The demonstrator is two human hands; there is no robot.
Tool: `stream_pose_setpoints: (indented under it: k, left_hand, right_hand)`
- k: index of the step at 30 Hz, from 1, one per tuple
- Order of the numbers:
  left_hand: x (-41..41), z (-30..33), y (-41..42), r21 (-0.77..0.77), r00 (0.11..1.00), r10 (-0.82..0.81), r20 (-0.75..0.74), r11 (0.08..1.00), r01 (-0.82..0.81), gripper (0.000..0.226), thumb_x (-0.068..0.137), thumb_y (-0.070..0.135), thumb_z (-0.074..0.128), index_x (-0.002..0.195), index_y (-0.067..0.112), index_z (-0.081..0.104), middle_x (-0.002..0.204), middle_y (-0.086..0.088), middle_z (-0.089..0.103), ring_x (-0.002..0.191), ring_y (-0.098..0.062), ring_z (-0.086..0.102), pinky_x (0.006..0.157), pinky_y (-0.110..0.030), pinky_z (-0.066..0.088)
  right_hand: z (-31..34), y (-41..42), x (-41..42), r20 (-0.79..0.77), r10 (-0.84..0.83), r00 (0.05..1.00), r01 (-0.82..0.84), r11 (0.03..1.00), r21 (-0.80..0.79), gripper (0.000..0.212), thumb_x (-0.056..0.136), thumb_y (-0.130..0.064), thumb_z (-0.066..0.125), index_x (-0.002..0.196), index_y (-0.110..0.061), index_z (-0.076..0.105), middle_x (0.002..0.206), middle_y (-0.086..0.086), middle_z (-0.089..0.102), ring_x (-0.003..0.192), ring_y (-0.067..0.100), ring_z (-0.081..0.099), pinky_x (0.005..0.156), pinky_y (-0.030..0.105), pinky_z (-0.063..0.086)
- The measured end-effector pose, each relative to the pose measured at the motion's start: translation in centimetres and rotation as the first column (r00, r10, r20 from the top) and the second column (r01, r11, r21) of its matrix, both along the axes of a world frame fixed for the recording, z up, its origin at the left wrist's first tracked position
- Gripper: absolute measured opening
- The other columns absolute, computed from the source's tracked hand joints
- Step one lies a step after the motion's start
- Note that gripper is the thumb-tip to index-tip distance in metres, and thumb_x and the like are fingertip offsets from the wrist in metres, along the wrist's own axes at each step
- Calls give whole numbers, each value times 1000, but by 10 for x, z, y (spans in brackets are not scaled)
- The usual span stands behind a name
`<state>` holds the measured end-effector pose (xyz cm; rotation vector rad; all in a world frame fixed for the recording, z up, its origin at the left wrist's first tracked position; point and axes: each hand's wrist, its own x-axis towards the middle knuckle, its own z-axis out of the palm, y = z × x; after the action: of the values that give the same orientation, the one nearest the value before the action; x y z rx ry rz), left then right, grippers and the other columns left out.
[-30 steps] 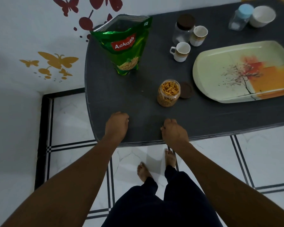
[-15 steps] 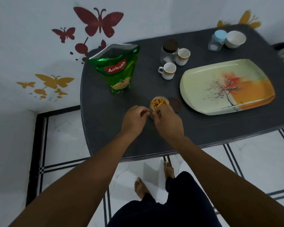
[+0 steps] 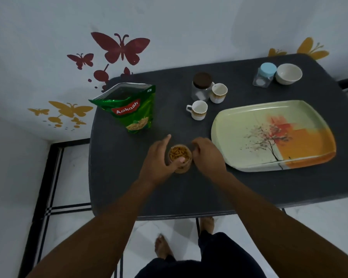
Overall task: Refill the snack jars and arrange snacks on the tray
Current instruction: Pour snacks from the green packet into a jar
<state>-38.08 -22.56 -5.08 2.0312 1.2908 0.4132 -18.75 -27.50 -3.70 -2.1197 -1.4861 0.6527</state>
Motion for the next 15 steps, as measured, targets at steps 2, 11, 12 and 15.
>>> stream_pose_setpoints:
  k: [2,11,12,15]
  left_hand:
    - [2,-10,-7,-2,1000,5,-13,1000,-5,113,73,77,69,162,30,17,156,-3,35,144,-17,31,112,-34,35]
    - [29,-52,-27,-180,939,300,169,946,-270,137,55,68,91,162,35,12,161,5,34,149,-8,33,118,-32,36]
    - [29,-53,-26,-182,937,308,163,943,-278,135,55,66,92,162,32,16,160,3,37,148,-11,35,118,-33,37]
    - [31,-58,-23,-170,945,290,151,949,-264,121,58,58,94,155,18,34,151,-3,48,140,-16,46,115,-39,44]
  right_hand:
    - [-6,7,17,23,84,996,-82,994,-65,27,95,-14,52,119,-18,64,114,6,62,104,24,59,87,39,51]
    - [-53,21,39,289,572,767,-433,795,-424,80,91,-42,65,159,-28,24,163,12,21,145,37,25,110,51,36]
    - [-56,21,39,299,580,758,-440,793,-422,80,90,-45,64,158,-28,26,161,12,24,143,38,28,109,51,38]
    - [-64,25,37,325,548,771,-428,824,-372,71,86,-50,65,149,-28,39,144,11,41,130,36,40,100,49,43]
